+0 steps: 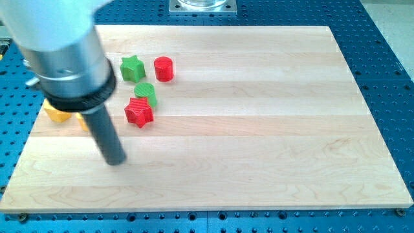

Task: Slide the stars in between the green circle in a vertical line

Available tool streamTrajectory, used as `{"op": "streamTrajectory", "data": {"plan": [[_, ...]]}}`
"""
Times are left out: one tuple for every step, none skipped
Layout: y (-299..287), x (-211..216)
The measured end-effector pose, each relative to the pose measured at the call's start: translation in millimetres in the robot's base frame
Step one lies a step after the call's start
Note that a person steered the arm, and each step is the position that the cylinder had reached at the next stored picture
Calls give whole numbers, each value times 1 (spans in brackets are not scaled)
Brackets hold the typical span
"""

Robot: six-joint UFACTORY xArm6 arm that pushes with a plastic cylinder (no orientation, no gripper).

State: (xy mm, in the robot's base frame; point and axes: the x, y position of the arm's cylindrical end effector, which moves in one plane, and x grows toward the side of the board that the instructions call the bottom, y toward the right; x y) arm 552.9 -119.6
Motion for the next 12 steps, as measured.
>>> {"op": "streamTrajectory", "data": {"plan": [[61, 0], [89, -11], [102, -18], [100, -46], [78, -59], [72, -91], [41, -105], [8, -91], [-15, -81], [27, -54], [71, -105], [52, -140]]}}
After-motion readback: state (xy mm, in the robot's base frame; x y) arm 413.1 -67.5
